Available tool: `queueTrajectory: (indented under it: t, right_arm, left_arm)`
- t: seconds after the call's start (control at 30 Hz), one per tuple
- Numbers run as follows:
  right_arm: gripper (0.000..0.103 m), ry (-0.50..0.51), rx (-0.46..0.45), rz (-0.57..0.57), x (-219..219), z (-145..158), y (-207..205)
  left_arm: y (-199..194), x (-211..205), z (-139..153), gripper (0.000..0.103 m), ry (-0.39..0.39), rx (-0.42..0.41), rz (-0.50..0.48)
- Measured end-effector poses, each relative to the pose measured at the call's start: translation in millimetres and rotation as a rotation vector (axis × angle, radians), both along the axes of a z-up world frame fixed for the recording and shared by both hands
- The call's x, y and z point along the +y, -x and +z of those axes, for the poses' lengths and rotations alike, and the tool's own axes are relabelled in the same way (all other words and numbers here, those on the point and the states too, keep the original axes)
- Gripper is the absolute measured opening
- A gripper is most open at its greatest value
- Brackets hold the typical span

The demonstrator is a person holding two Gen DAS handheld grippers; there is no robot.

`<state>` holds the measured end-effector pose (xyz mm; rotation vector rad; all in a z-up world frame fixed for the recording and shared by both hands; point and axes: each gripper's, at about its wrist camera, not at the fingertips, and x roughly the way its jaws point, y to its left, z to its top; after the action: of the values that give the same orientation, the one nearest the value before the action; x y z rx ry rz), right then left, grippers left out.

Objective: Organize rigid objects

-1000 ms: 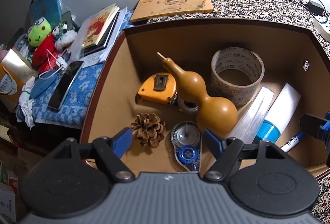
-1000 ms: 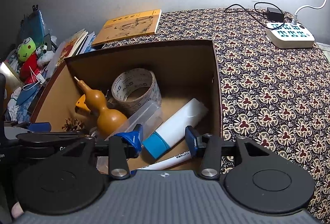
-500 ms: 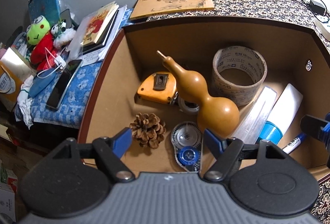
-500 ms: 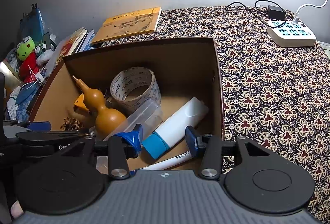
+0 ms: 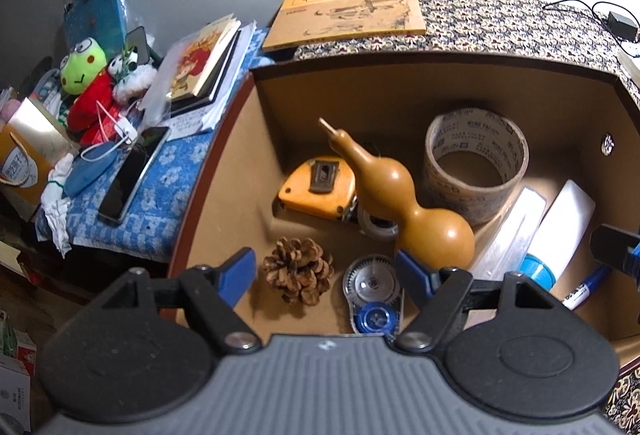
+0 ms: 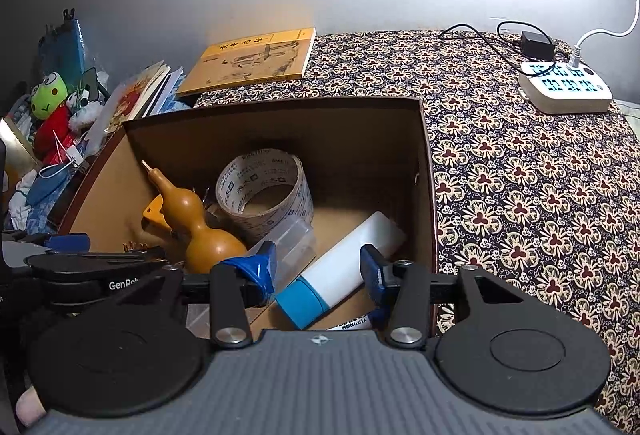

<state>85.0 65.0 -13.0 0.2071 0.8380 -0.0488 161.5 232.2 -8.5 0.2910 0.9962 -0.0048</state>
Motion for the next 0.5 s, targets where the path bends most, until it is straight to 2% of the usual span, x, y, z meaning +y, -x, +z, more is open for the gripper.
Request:
queueTrajectory:
  t: [0.5]
  right_arm:
    - [0.030, 0.000, 0.030, -0.009, 1.6, -2.4, -2.1]
  left_arm:
    - [5.9, 2.9, 7.3, 0.078, 0.009, -0.015, -0.005]
